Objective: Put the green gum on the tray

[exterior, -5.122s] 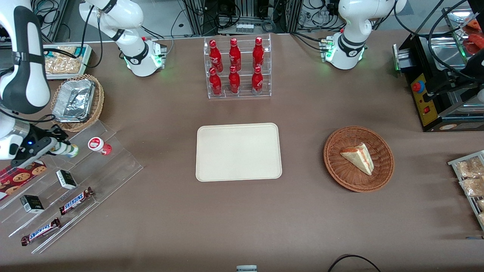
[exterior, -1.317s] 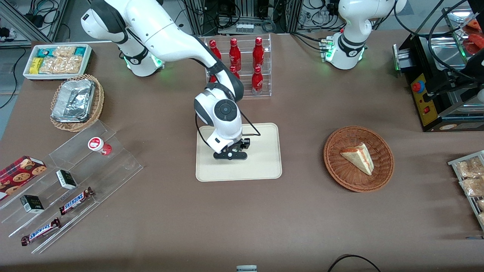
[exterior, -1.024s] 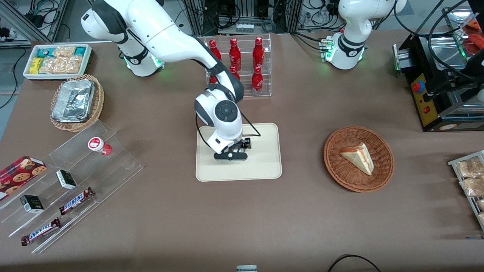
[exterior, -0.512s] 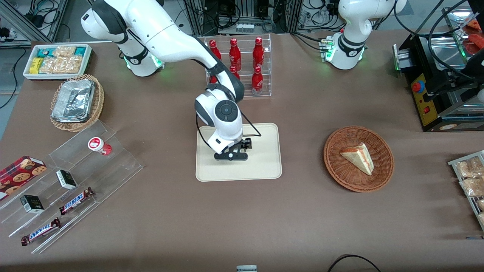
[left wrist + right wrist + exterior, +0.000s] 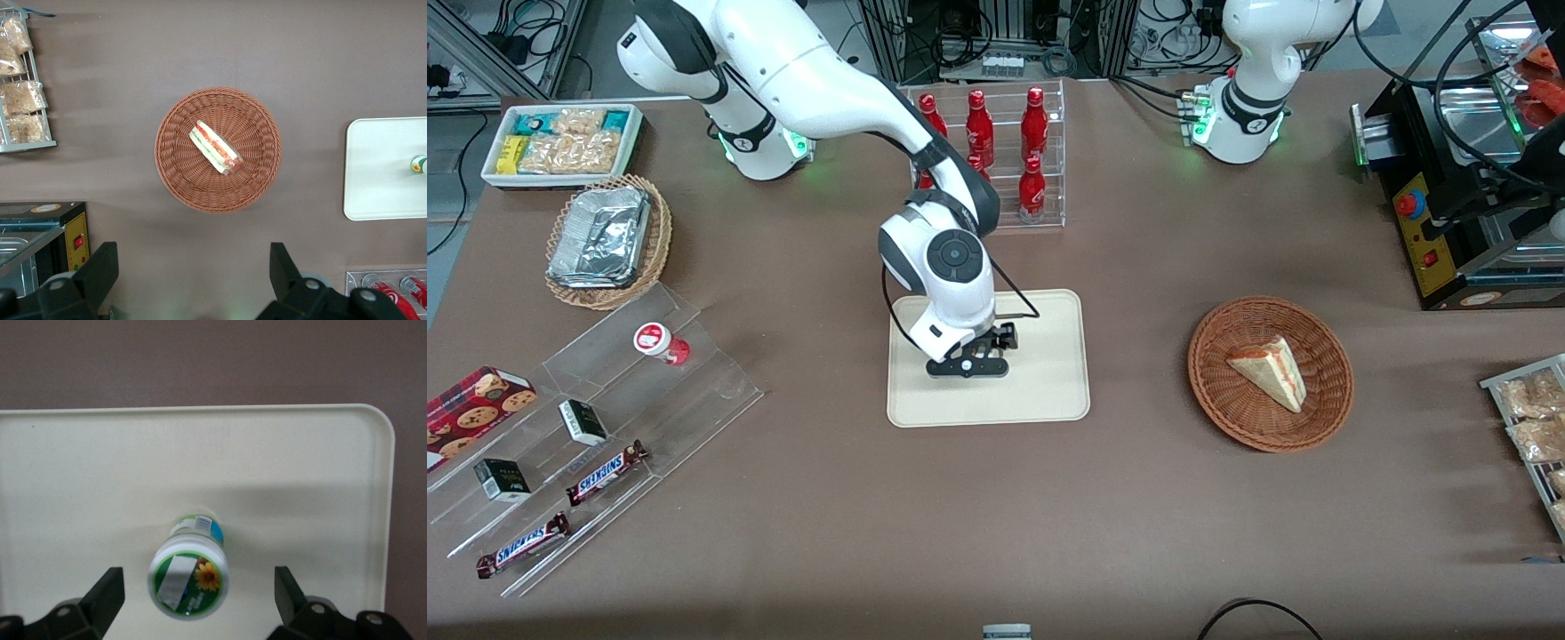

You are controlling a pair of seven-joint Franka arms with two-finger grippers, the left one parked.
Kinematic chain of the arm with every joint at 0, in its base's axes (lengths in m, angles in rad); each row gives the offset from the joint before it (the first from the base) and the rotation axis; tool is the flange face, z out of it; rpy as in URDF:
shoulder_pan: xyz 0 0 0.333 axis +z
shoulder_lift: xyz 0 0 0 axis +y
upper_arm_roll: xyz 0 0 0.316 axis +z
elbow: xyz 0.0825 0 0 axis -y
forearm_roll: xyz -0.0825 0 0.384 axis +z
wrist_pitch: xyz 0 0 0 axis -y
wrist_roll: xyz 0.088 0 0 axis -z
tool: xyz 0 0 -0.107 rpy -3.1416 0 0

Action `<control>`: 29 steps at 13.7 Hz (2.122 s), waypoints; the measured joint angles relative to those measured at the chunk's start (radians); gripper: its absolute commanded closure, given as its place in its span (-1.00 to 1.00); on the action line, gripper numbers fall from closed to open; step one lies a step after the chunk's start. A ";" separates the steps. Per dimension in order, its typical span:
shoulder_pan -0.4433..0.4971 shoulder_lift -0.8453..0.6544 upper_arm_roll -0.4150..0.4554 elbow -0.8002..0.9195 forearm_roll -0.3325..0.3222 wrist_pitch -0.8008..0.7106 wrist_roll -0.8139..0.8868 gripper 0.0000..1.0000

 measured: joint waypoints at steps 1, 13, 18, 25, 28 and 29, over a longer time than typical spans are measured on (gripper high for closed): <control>-0.005 -0.023 -0.005 0.000 0.000 -0.040 -0.038 -1.00; -0.236 -0.228 -0.015 -0.008 0.000 -0.297 -0.453 -1.00; -0.393 -0.334 -0.013 -0.067 0.000 -0.305 -0.509 -1.00; -0.622 -0.467 0.075 -0.180 0.000 -0.318 -0.633 -1.00; -0.707 -0.522 0.080 -0.189 0.000 -0.337 -0.714 -1.00; -0.735 -0.541 0.080 -0.189 0.000 -0.359 -0.729 -1.00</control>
